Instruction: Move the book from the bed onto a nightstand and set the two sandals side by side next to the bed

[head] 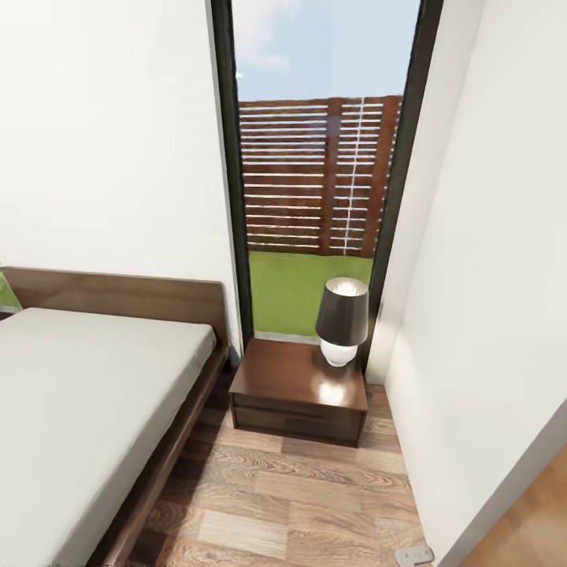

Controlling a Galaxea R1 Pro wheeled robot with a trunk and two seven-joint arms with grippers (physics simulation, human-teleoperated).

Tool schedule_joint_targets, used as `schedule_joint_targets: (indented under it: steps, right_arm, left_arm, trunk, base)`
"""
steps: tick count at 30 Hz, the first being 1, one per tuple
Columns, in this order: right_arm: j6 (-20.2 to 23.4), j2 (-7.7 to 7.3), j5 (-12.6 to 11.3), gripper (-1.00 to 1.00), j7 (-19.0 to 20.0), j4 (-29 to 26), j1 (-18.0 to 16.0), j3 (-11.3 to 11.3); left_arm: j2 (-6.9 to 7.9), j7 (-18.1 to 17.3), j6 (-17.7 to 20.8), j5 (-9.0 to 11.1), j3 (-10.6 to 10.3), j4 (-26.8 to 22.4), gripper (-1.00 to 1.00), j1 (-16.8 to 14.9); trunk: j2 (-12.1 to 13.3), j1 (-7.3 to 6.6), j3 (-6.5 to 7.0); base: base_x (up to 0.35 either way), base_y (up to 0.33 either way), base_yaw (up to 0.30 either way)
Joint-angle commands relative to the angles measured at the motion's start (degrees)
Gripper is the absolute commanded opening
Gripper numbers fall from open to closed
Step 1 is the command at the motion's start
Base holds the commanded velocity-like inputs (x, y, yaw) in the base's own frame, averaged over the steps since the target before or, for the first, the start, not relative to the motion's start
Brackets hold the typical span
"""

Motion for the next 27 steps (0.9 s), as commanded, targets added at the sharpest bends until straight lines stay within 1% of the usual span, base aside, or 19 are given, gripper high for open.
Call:
schedule_joint_targets:
  steps: [1,14,20,27]
  right_arm:
    - [-0.02,-0.06,0.14,1.00,0.00,-0.01,-0.03,0.27]
    - [-0.02,-0.06,0.14,1.00,0.00,0.00,-0.03,0.27]
    - [-0.02,-0.04,0.14,1.00,0.00,0.00,-0.03,0.27]
    - [-0.02,-0.03,0.14,1.00,0.00,0.00,-0.03,0.27]
  left_arm:
    - [-0.01,0.14,-0.19,0.37,-0.24,0.07,-1.00,-0.05]
    - [-0.01,0.12,-0.20,0.37,-0.23,0.04,-1.00,-0.05]
    - [-0.01,0.15,-0.25,0.37,-0.27,0.04,-1.00,-0.05]
    - [-0.01,0.16,-0.24,0.37,-0.29,0.06,-1.00,-0.05]
  trunk:
    - [-0.06,0.01,-0.08]
    - [-0.06,0.01,-0.08]
    - [-0.06,0.01,-0.08]
    - [-0.06,0.01,-0.08]
  base:
    - [0.001,-0.145,0.149]
    - [0.000,-0.034,0.249]
    - [0.000,-0.001,0.122]
    - [0.000,-0.040,0.245]
